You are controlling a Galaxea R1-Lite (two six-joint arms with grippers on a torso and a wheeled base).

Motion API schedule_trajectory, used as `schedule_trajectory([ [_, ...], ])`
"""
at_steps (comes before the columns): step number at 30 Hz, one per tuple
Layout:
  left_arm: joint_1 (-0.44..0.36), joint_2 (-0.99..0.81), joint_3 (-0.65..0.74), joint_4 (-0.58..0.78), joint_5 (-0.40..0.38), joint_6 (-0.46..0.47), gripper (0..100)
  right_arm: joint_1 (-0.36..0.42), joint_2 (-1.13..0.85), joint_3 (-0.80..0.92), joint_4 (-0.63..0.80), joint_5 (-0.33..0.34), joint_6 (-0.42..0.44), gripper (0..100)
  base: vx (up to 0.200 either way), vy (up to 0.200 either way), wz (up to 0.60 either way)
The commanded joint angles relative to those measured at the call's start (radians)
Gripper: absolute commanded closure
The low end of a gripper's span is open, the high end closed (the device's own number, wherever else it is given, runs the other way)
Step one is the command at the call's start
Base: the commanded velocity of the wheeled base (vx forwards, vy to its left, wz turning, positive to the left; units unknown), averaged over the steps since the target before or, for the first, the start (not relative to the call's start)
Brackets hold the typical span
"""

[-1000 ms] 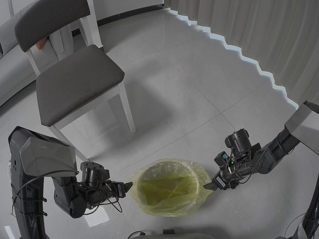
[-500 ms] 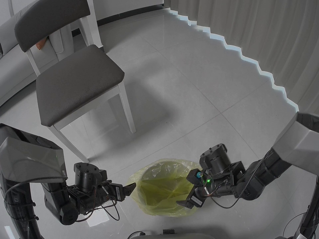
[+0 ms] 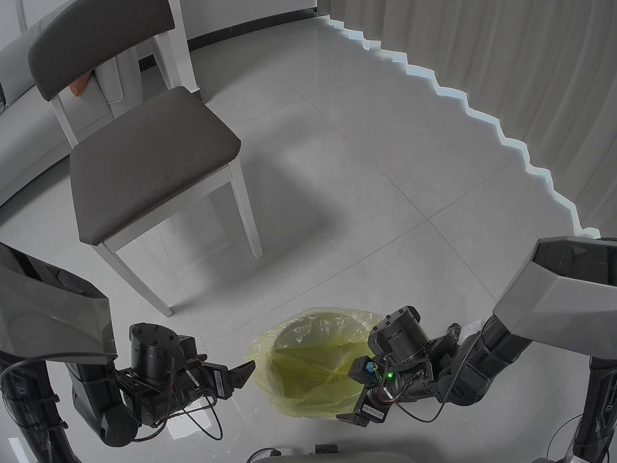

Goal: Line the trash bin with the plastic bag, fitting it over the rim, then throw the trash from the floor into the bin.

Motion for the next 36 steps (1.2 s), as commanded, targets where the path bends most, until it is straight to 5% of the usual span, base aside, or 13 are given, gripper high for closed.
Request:
schedule_trajectory([
  [1,0.0,0.003,0.001,-0.001,0.0,-0.002,0,-0.021,0.04,-0.003,0.0,0.002,-0.004,0,0.0,0.0,0.0],
  [7,0.005,0.0,0.004,-0.001,0.0,-0.004,0,-0.03,0.058,0.002,0.0,0.002,-0.022,0,0.0,0.0,0.0],
  [8,0.011,0.0,0.006,-0.001,-0.002,-0.004,0,-0.03,0.055,0.008,0.001,0.006,-0.03,100,0.0,0.0,0.0],
  [25,0.014,0.03,0.007,-0.019,-0.003,-0.005,0,-0.004,0.048,0.113,0.0,0.033,-0.048,100,0.0,0.0,0.0],
  [36,0.005,0.125,0.013,-0.151,0.0,-0.004,0,0.044,0.141,0.037,-0.013,-0.054,-0.034,100,0.0,0.0,0.0],
])
